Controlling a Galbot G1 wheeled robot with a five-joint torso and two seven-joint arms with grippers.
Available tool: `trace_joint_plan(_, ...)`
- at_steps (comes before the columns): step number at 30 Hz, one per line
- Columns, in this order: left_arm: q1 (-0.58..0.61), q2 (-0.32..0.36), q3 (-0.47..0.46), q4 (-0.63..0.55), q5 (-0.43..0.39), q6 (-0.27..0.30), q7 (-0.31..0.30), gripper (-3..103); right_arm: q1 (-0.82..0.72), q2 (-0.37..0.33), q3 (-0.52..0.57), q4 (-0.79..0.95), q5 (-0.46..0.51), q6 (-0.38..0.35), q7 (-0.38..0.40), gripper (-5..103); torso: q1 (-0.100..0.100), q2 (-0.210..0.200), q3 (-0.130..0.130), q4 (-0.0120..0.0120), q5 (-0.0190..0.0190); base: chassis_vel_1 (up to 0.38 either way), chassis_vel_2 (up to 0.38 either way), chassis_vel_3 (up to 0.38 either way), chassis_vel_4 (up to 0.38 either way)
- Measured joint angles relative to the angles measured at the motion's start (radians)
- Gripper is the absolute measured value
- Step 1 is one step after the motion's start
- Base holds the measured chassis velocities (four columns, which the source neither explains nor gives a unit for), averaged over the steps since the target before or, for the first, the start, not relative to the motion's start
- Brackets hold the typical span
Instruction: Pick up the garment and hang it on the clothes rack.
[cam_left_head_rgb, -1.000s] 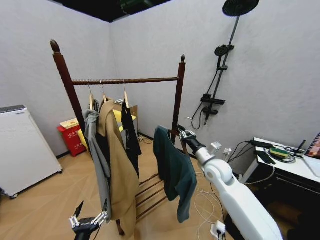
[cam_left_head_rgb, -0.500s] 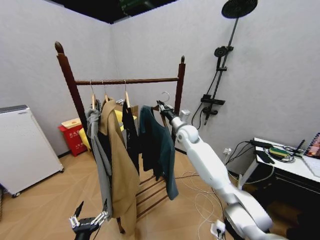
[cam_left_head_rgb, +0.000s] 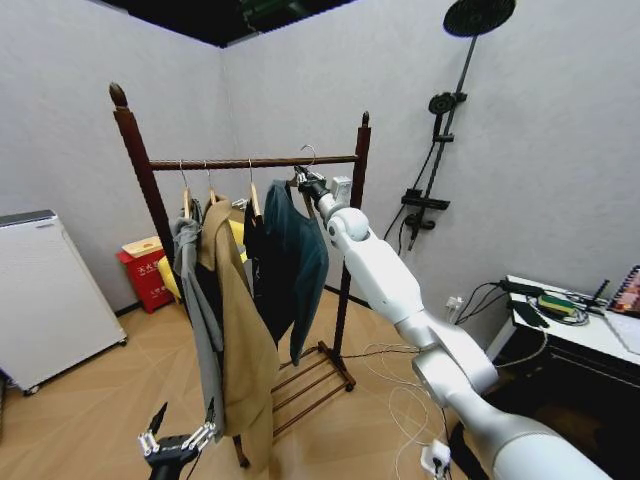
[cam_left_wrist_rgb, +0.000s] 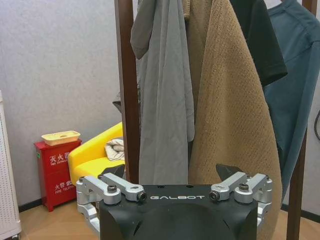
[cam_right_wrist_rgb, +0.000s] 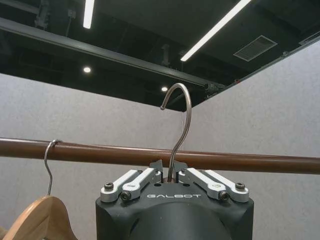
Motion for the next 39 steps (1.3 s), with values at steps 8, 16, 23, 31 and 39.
trace_joint_plan(8, 0.000, 0.000, 0.000, 0.000, 0.000, 0.000, 0.000, 100, 0.052, 0.107, 0.030, -0.177, -0.080, 0.038, -0.030, 10, 0.000, 0.000, 0.000, 0.0005, -0.0001, 0.000, 0.000, 0.000, 0.000)
trace_joint_plan(16, 0.000, 0.000, 0.000, 0.000, 0.000, 0.000, 0.000, 100, 0.079, 0.139, 0.078, -0.263, -0.094, 0.040, -0.032, 10, 0.000, 0.000, 0.000, -0.0005, 0.0002, 0.000, 0.000, 0.000, 0.000)
trace_joint_plan(23, 0.000, 0.000, 0.000, 0.000, 0.000, 0.000, 0.000, 100, 0.111, 0.155, 0.095, -0.326, -0.117, 0.053, -0.039, 10, 0.000, 0.000, 0.000, 0.0003, 0.0000, 0.000, 0.000, 0.000, 0.000)
trace_joint_plan(31, 0.000, 0.000, 0.000, 0.000, 0.000, 0.000, 0.000, 100, 0.168, 0.154, 0.071, -0.384, -0.101, 0.010, -0.045, 10, 0.000, 0.000, 0.000, 0.0001, 0.0000, 0.000, 0.000, 0.000, 0.000)
trace_joint_plan(39, 0.000, 0.000, 0.000, 0.000, 0.000, 0.000, 0.000, 100, 0.179, 0.140, -0.008, -0.314, -0.007, -0.165, -0.003, 10, 0.000, 0.000, 0.000, 0.0006, -0.0001, 0.000, 0.000, 0.000, 0.000)
